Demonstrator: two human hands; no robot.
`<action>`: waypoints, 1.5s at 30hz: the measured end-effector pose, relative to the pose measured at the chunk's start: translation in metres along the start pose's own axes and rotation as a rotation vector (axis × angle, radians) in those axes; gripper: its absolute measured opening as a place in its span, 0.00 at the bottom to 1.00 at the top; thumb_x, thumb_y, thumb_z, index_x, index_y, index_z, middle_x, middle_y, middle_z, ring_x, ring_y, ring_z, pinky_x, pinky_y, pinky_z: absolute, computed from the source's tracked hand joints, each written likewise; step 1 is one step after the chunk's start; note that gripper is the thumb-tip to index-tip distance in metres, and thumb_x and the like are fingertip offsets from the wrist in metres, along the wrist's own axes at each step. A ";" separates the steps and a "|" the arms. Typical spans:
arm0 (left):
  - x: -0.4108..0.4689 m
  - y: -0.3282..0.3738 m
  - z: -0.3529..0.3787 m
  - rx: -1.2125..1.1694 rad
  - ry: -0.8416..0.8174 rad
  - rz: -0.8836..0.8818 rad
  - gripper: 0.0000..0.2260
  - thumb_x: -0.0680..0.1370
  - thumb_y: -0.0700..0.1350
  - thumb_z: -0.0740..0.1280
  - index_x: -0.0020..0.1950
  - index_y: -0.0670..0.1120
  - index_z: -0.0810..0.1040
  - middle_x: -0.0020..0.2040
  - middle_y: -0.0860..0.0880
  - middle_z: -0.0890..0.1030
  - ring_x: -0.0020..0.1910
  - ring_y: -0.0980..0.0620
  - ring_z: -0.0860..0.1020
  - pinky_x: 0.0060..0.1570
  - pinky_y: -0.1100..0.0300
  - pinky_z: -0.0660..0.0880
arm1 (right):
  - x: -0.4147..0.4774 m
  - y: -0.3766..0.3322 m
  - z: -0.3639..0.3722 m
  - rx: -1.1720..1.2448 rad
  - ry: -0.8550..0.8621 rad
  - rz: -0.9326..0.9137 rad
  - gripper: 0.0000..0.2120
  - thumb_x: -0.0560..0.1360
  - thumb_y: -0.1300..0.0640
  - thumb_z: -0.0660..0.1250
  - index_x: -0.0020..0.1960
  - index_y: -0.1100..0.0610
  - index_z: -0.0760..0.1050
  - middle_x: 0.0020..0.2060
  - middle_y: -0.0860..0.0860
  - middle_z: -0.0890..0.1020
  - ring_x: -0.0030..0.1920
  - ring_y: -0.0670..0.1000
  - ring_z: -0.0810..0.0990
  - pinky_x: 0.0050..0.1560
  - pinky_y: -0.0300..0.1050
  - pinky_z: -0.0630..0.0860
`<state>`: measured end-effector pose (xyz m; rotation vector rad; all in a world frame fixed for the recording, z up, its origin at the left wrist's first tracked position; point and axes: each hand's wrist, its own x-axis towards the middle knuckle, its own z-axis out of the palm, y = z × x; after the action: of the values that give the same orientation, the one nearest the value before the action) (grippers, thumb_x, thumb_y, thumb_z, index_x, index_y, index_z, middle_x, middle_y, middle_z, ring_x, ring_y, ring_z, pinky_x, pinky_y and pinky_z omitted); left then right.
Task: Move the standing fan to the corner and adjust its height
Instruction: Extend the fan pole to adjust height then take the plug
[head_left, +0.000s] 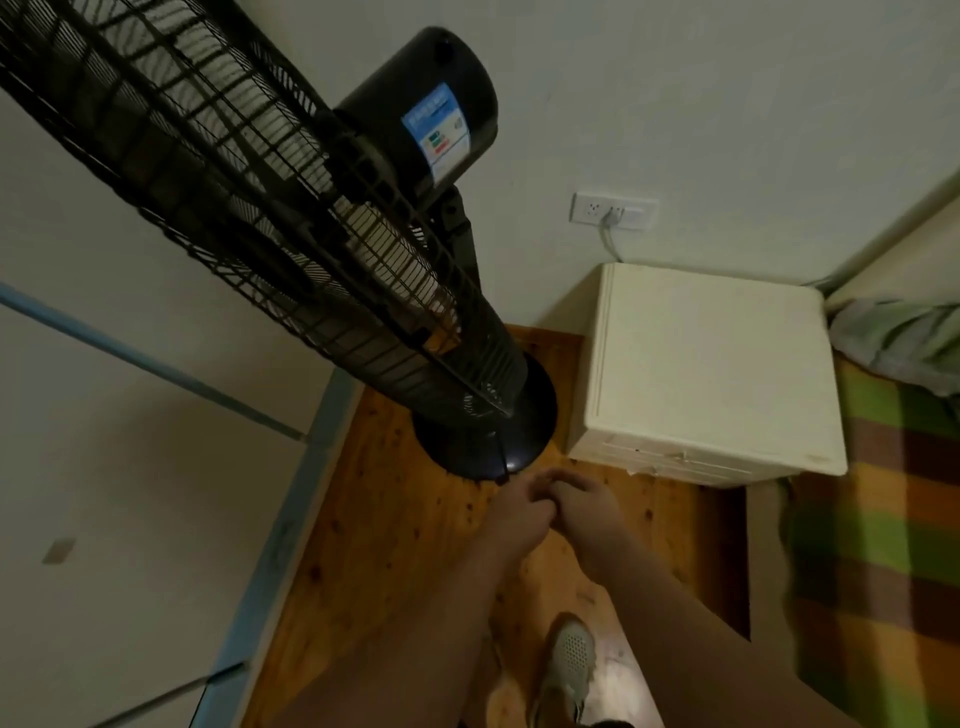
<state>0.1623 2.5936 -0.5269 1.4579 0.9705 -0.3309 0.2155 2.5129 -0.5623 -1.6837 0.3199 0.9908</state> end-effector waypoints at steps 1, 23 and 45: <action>-0.002 0.000 0.002 0.040 0.012 0.014 0.18 0.81 0.38 0.64 0.71 0.50 0.74 0.66 0.47 0.78 0.63 0.49 0.79 0.53 0.62 0.76 | -0.001 0.003 -0.002 0.010 0.002 0.009 0.10 0.78 0.63 0.62 0.51 0.56 0.82 0.45 0.56 0.85 0.49 0.53 0.83 0.52 0.52 0.82; -0.048 0.009 0.043 -0.139 -0.020 -0.002 0.17 0.80 0.37 0.66 0.69 0.47 0.74 0.67 0.45 0.77 0.67 0.44 0.75 0.63 0.49 0.74 | -0.023 0.006 -0.065 -0.114 -0.081 -0.057 0.14 0.75 0.57 0.68 0.60 0.53 0.79 0.49 0.51 0.84 0.47 0.52 0.83 0.52 0.53 0.82; -0.099 0.019 -0.039 -0.121 0.051 0.130 0.19 0.80 0.33 0.65 0.70 0.45 0.74 0.65 0.42 0.78 0.65 0.43 0.77 0.62 0.53 0.75 | -0.085 -0.027 0.006 -0.102 -0.152 -0.170 0.16 0.77 0.57 0.64 0.64 0.59 0.77 0.55 0.58 0.82 0.47 0.49 0.78 0.40 0.38 0.75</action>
<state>0.1032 2.5966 -0.4367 1.4166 0.9157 -0.1386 0.1779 2.5055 -0.4816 -1.6848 0.0257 1.0153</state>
